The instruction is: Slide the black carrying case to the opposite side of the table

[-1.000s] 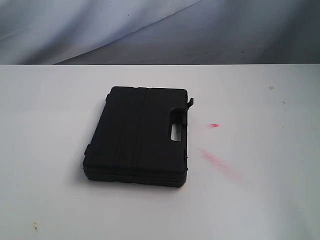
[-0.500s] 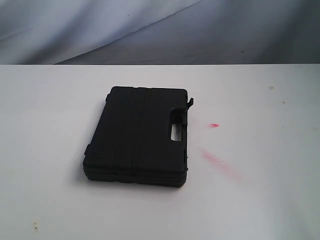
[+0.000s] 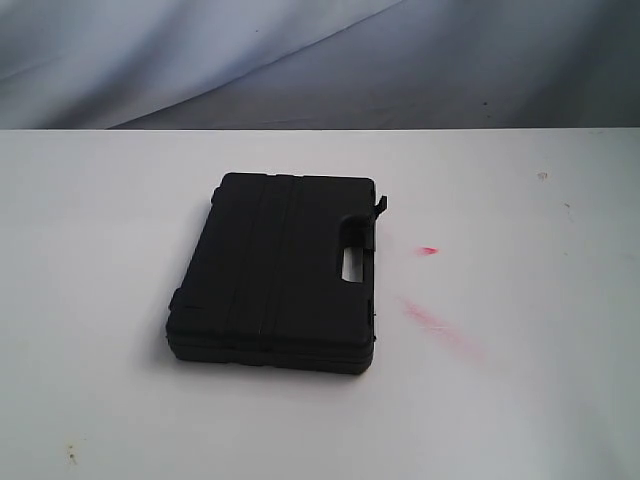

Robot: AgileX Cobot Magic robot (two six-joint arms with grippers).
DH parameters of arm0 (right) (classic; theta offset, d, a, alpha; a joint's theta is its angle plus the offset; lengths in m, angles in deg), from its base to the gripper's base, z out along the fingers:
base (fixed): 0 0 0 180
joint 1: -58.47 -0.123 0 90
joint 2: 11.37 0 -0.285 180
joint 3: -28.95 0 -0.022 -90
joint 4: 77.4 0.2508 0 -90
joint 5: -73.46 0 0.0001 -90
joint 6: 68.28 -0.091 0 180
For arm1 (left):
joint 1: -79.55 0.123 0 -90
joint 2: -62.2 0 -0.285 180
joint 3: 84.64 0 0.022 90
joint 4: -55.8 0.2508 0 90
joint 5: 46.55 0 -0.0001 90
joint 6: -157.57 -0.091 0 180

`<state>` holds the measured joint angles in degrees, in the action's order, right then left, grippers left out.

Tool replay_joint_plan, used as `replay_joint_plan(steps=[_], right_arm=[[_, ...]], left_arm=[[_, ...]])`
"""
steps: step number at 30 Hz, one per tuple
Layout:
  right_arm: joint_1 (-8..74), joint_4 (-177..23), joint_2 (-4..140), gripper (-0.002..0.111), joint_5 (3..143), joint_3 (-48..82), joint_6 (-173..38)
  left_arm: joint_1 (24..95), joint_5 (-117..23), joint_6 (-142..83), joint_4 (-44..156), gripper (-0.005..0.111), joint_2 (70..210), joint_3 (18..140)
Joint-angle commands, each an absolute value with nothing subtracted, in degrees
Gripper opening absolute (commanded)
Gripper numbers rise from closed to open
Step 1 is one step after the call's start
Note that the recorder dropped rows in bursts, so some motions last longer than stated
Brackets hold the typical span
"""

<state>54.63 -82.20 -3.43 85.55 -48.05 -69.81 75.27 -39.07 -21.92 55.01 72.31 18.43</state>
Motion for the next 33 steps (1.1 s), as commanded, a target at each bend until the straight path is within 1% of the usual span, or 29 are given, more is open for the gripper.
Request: replay_joint_plan(steps=[1, 5, 7, 10, 16, 19, 22, 27, 29, 32, 33], right_arm=[[55.03, -82.67, -3.58, 0.000, 85.68, -48.27, -69.64], [55.03, -82.26, -3.58, 0.000, 84.18, -48.27, -69.64], [55.03, -81.31, -3.58, 0.000, 79.34, -48.27, -69.85], [55.03, -79.05, -3.58, 0.000, 64.59, -48.27, -71.70], [55.03, -72.89, -3.58, 0.000, 30.72, -48.27, -87.99], [55.03, -70.83, -3.58, 0.000, 19.90, -48.27, -93.99], [55.03, -69.14, -3.58, 0.000, 16.62, -48.27, -101.05], [55.03, -69.22, -3.58, 0.000, 16.72, -48.27, -111.37], [55.03, -69.73, -3.58, 0.000, 17.27, -48.27, -111.52], [55.03, -77.40, -3.58, 0.000, 22.89, -48.27, -106.41], [55.03, -81.76, -3.58, 0.000, 27.08, -48.27, -105.56]], left_arm=[[74.96, -38.96, -21.36, 55.04, 0.000, 72.14, 18.15], [74.96, -38.96, -21.36, 55.04, 0.000, 72.14, 18.15], [74.96, -38.96, -21.36, 55.04, 0.000, 72.14, 18.15], [74.96, -38.96, -21.36, 55.04, 0.000, 72.14, 18.15], [74.96, -38.96, -21.36, 55.04, 0.000, 72.14, 18.15], [74.96, -38.96, -21.36, 55.04, 0.000, 72.14, 18.15], [74.96, -38.96, -21.36, 55.04, 0.000, 72.14, 18.15], [74.96, -38.96, -21.36, 55.04, 0.000, 72.14, 18.15], [74.96, -38.96, -21.36, 55.04, 0.000, 72.14, 18.15], [74.96, -38.96, -21.36, 55.04, 0.000, 72.14, 18.15], [74.96, -38.96, -21.36, 55.04, 0.000, 72.14, 18.15]])
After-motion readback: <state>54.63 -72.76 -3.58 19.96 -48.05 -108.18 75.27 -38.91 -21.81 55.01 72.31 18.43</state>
